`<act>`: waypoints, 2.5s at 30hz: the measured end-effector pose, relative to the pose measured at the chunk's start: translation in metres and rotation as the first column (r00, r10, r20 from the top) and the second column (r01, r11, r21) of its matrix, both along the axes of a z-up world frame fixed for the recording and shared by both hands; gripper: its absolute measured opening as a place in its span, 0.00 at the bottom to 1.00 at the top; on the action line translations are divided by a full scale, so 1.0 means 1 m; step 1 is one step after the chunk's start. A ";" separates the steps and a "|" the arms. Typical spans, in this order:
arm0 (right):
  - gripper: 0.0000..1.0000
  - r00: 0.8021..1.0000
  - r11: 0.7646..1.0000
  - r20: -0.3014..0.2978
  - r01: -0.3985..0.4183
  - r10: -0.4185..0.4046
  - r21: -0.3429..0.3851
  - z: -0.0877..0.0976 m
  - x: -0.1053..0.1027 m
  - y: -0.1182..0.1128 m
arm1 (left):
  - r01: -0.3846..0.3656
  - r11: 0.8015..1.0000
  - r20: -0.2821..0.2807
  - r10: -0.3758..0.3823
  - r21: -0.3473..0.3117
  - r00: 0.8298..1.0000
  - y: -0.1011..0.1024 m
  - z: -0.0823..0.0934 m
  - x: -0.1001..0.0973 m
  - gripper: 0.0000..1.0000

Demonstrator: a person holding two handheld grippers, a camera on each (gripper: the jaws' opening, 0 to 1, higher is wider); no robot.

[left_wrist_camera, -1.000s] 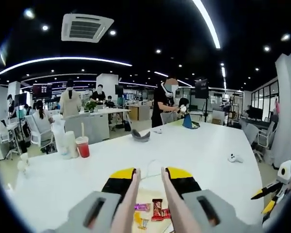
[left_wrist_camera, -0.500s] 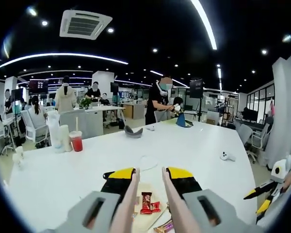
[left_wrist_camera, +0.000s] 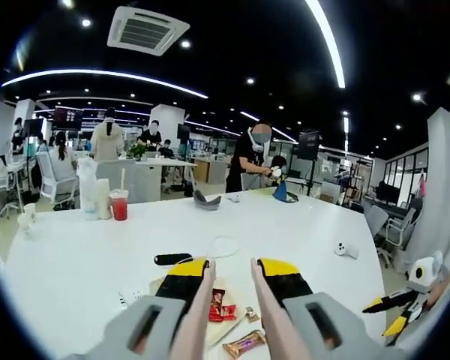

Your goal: Place the target food into the container with the food tongs after gripping and lifting it, then release it inside without dropping or visibly crushing the food.

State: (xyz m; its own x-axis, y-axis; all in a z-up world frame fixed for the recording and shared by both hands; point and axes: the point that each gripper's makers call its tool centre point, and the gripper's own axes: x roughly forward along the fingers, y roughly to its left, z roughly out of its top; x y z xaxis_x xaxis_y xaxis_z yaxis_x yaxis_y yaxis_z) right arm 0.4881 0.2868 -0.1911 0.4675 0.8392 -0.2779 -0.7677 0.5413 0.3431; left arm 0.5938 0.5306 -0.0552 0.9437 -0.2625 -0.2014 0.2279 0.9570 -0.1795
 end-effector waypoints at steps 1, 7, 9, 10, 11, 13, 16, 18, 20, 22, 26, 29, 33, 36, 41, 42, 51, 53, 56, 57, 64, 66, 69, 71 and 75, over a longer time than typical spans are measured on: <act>0.62 1.000 1.000 -0.001 -0.001 0.001 0.000 0.000 0.000 0.001 | -0.001 1.000 0.002 0.001 0.002 1.000 0.001 0.001 -0.001 0.24; 0.63 1.000 1.000 0.001 -0.011 0.011 -0.004 0.000 -0.001 0.008 | -0.002 1.000 -0.001 0.002 0.005 1.000 0.005 0.000 -0.008 0.25; 0.64 1.000 1.000 -0.001 -0.010 0.010 -0.005 0.000 -0.001 0.008 | 0.001 1.000 -0.007 -0.001 0.001 1.000 0.006 -0.001 -0.012 0.25; 0.64 1.000 1.000 0.001 -0.007 0.007 -0.003 0.001 -0.002 0.007 | 0.005 1.000 -0.015 -0.005 0.001 1.000 0.007 -0.003 -0.014 0.25; 0.64 1.000 1.000 0.001 -0.004 0.004 -0.006 0.001 -0.002 0.006 | 0.010 1.000 -0.019 -0.010 0.000 1.000 0.007 -0.005 -0.016 0.25; 0.64 1.000 1.000 -0.003 0.000 0.000 -0.006 0.001 -0.002 0.004 | 0.015 1.000 -0.021 -0.015 0.000 1.000 0.006 -0.006 -0.018 0.25; 0.64 1.000 1.000 -0.016 0.004 -0.004 -0.013 -0.003 -0.002 0.001 | 0.021 1.000 -0.017 -0.021 -0.008 1.000 0.002 -0.007 -0.020 0.25; 0.64 1.000 1.000 -0.022 0.003 -0.003 -0.007 -0.003 -0.002 0.001 | 0.022 1.000 -0.012 -0.023 -0.012 1.000 -0.001 -0.008 -0.023 0.25; 0.64 0.999 1.000 -0.037 0.003 -0.003 0.017 0.000 -0.003 0.001 | 0.024 1.000 -0.010 -0.024 -0.010 1.000 -0.005 -0.010 -0.025 0.25; 0.64 0.999 1.000 -0.039 -0.001 0.001 0.017 0.001 -0.004 0.002 | 0.026 1.000 -0.011 -0.026 -0.012 1.000 -0.007 -0.012 -0.027 0.25; 0.64 0.999 1.000 -0.034 -0.017 0.017 0.002 -0.001 -0.006 0.002 | 0.019 0.999 -0.008 -0.019 -0.046 1.000 -0.013 -0.018 -0.031 0.25; 0.64 0.999 1.000 -0.026 -0.025 0.024 -0.016 -0.004 -0.004 0.000 | 0.027 0.998 -0.007 -0.027 -0.063 1.000 -0.021 -0.025 -0.036 0.25; 0.64 1.000 1.000 -0.021 -0.022 0.021 -0.021 -0.001 -0.002 -0.002 | 0.036 0.997 -0.027 -0.038 -0.071 0.999 -0.032 -0.038 -0.043 0.25; 0.64 1.000 1.000 -0.018 -0.018 0.017 -0.022 -0.001 -0.002 -0.003 | 0.042 0.996 -0.041 -0.046 -0.081 0.998 -0.038 -0.046 -0.047 0.25; 0.65 0.999 1.000 -0.036 -0.008 0.007 -0.023 -0.006 0.001 -0.005 | 0.040 0.997 -0.027 -0.042 -0.073 0.999 -0.040 -0.045 -0.049 0.26; 0.65 0.999 1.000 -0.037 -0.009 0.008 -0.023 -0.006 0.001 -0.005 | 0.036 0.996 -0.027 -0.038 -0.075 0.999 -0.040 -0.046 -0.049 0.26; 0.65 0.998 0.998 -0.036 -0.049 0.048 -0.028 -0.008 -0.001 0.005 | 0.040 0.996 -0.046 -0.044 -0.075 0.998 -0.042 -0.058 -0.051 0.26; 0.65 0.998 0.998 -0.042 -0.047 0.046 -0.029 -0.010 0.000 0.005 | 0.043 0.997 -0.086 -0.048 -0.061 0.995 -0.043 -0.066 -0.052 0.26; 0.65 0.997 0.998 -0.044 -0.061 0.059 -0.029 -0.010 -0.002 0.007 | 0.051 0.997 -0.085 -0.056 -0.064 0.995 -0.048 -0.070 -0.051 0.25; 0.65 0.997 0.997 -0.042 -0.069 0.067 -0.030 -0.010 -0.003 0.008 | 0.054 0.996 -0.087 -0.059 -0.064 0.994 -0.049 -0.071 -0.051 0.25; 0.66 0.996 0.997 -0.049 -0.073 0.071 -0.034 -0.011 -0.003 0.009 | 0.074 0.995 -0.100 -0.081 -0.071 0.992 -0.059 -0.078 -0.046 0.25; 0.66 0.995 0.996 -0.058 -0.078 0.076 -0.043 -0.014 -0.005 0.009 | 0.090 0.993 -0.095 -0.097 -0.072 0.991 -0.065 -0.078 -0.046 0.25; 0.66 0.995 0.995 -0.060 -0.085 0.082 -0.055 -0.017 -0.006 0.010 | 0.112 0.992 -0.100 -0.118 -0.060 0.988 -0.071 -0.082 -0.046 0.26; 0.66 0.995 0.995 -0.057 -0.082 0.079 -0.059 -0.017 -0.005 0.009 | 0.129 0.990 -0.111 -0.135 -0.059 0.985 -0.077 -0.087 -0.046 0.26; 0.66 0.996 0.997 -0.064 -0.057 0.054 -0.057 -0.019 0.000 0.006 | 0.147 0.986 -0.118 -0.155 -0.073 0.981 -0.086 -0.092 -0.046 0.26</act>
